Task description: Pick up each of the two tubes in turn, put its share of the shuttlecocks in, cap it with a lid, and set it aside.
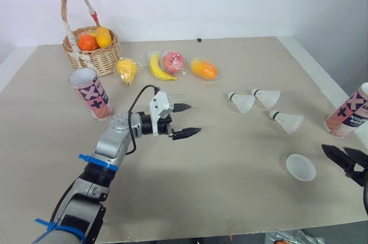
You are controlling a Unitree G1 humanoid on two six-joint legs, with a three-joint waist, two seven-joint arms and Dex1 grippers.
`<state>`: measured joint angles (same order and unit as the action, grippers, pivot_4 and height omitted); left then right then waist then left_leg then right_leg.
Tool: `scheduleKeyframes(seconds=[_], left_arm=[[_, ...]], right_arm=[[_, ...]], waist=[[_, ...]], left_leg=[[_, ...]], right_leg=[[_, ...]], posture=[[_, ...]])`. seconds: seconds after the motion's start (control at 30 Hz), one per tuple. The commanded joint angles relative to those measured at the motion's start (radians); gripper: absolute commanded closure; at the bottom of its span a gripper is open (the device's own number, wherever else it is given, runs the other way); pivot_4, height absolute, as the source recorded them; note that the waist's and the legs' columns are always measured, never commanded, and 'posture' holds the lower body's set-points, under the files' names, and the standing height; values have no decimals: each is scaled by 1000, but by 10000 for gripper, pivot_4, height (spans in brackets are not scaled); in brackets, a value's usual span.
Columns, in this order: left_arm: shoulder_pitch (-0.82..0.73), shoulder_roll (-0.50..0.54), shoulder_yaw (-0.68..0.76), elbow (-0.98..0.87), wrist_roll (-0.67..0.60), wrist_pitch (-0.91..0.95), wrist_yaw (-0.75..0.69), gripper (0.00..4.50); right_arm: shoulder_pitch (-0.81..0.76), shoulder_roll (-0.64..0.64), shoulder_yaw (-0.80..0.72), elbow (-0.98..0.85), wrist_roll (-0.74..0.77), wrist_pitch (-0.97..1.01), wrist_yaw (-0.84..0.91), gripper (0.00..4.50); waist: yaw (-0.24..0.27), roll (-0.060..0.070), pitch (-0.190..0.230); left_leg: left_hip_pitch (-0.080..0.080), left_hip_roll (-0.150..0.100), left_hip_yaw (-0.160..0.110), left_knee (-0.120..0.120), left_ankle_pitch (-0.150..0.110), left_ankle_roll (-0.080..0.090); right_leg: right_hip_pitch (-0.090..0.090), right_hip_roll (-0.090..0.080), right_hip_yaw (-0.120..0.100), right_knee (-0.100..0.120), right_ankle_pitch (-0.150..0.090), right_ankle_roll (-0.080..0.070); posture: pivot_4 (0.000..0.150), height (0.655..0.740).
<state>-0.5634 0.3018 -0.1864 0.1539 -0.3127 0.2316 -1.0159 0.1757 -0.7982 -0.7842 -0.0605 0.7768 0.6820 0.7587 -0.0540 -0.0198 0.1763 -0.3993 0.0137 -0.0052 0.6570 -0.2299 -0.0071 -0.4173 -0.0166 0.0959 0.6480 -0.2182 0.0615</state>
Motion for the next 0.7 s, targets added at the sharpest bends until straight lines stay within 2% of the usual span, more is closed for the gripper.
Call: scheduleKeyframes(seconds=[0.03,0.23,0.33,0.53,0.7], left_arm=[[47,32,70,-144,-41,68,64,0],[196,84,162,-352,-105,216,188,0],[296,82,239,-466,-124,273,300,0],[515,48,406,-661,-130,308,512,0],[698,-18,491,-742,-95,214,629,0]], right_arm=[[-52,-24,12,-242,130,26,35,682],[-193,-52,222,-436,192,43,68,682],[-338,-31,415,-461,171,39,91,682],[-562,145,718,-329,-11,-64,87,682],[-623,216,828,-231,-100,-129,143,682]], waist=[[1,0,0],[6,-2,1],[12,-3,1],[7,-10,3],[19,-11,3]], left_leg=[[0,0,0,1,1,1],[0,1,0,2,1,1],[-2,1,0,2,1,1],[-5,3,0,2,0,0],[-7,-1,-1,2,0,0]], right_leg=[[0,0,1,0,1,0],[0,1,1,0,1,-1],[-1,1,1,-1,1,-1],[-4,1,1,-1,1,-1],[-4,-5,-1,-1,0,1]], posture=[[1500,7298],[1500,7298],[1500,7298],[1500,7298],[1500,7298]])
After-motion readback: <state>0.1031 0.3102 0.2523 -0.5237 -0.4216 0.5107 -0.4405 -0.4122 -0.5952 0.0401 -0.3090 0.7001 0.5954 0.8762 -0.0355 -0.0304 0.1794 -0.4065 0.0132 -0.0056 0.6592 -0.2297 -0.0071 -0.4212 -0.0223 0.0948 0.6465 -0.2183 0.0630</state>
